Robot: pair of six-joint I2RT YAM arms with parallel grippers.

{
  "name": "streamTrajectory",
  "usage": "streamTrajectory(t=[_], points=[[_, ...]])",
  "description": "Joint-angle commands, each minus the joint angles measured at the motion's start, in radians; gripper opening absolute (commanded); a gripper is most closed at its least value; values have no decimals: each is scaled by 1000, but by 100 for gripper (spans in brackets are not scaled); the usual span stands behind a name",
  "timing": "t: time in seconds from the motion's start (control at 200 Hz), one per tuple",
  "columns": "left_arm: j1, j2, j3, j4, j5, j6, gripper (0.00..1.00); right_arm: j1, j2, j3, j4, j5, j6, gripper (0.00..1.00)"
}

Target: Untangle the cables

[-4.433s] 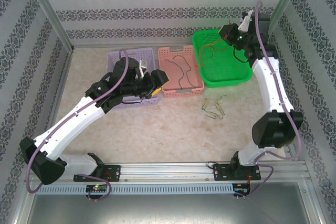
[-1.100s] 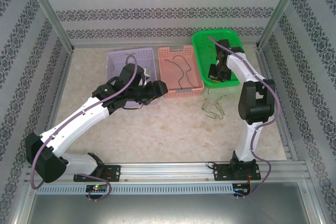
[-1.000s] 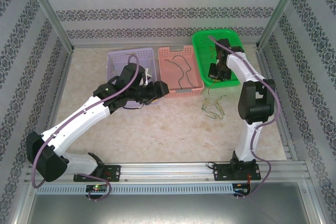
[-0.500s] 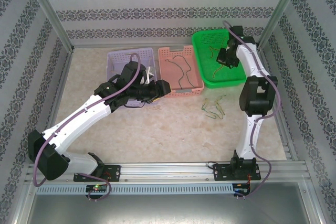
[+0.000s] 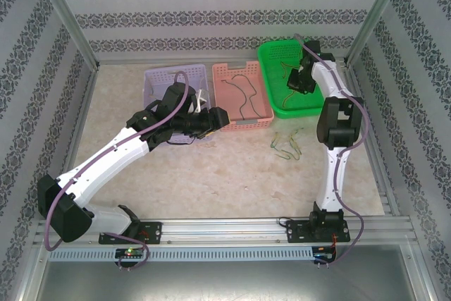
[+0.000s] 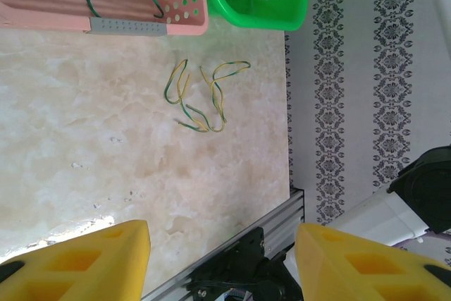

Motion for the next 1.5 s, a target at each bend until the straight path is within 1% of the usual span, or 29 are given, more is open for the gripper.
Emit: streamTrajectory(t=[0.0, 0.035, 0.1, 0.14, 0.2, 0.29, 0.33, 0.415, 0.48, 0.54, 0.595, 0.684, 0.794, 0.869, 0.974, 1.059, 1.159, 1.234, 1.349, 1.499], points=[[1, -13, 39, -12, -11, 11, 57, 20, -30, -12, -12, -13, -11, 24], [2, -13, 40, -11, -9, 16, 57, 22, -66, -35, -2, -5, -10, 30], [2, -13, 39, -3, -1, 24, 58, 26, -156, -96, 30, 28, -2, 38], [1, -12, 38, 1, 3, 30, 58, 27, -217, -137, 47, 53, 7, 41], [2, -9, 34, 6, 11, 47, 58, 25, -312, -201, 66, 88, 23, 43], [1, -2, 27, 2, 15, 78, 58, 27, -462, -321, 83, 163, 69, 44], [1, 0, 20, -1, 15, 91, 58, 26, -542, -407, 106, 189, 106, 43], [-1, 4, -4, 10, 15, 106, 58, 30, -713, -626, 163, 189, 200, 41], [-2, 7, -27, 25, 16, 114, 58, 34, -819, -782, 175, 150, 277, 40], [-4, 13, -47, 38, 17, 118, 57, 43, -905, -919, 200, 79, 332, 38], [-5, 16, -66, 55, 17, 118, 57, 82, -971, -1025, 220, 48, 358, 36], [-9, 25, -96, 84, 25, 117, 56, 164, -1033, -1129, 210, 46, 368, 32], [-15, 37, -126, 98, 32, 119, 54, 216, -1030, -1197, 197, 59, 324, 32], [-21, 36, -142, 109, 35, 115, 54, 248, -981, -1197, 192, 83, 230, 33], [-29, 31, -148, 105, 37, 116, 54, 312, -877, -1124, 130, 136, 86, 35], [-32, 21, -150, 97, 32, 117, 54, 368, -790, -1053, 64, 226, -17, 40], [-33, 5, -158, 95, 22, 111, 54, 406, -685, -992, 3, 288, -100, 42], [-35, -6, -160, 92, 16, 106, 54, 421, -643, -973, -12, 332, -132, 44], [-36, -17, -166, 96, 10, 97, 54, 423, -606, -960, -14, 354, -165, 45], [-36, -20, -156, 97, 7, 91, 54, 423, -563, -959, -7, 325, -167, 37]])
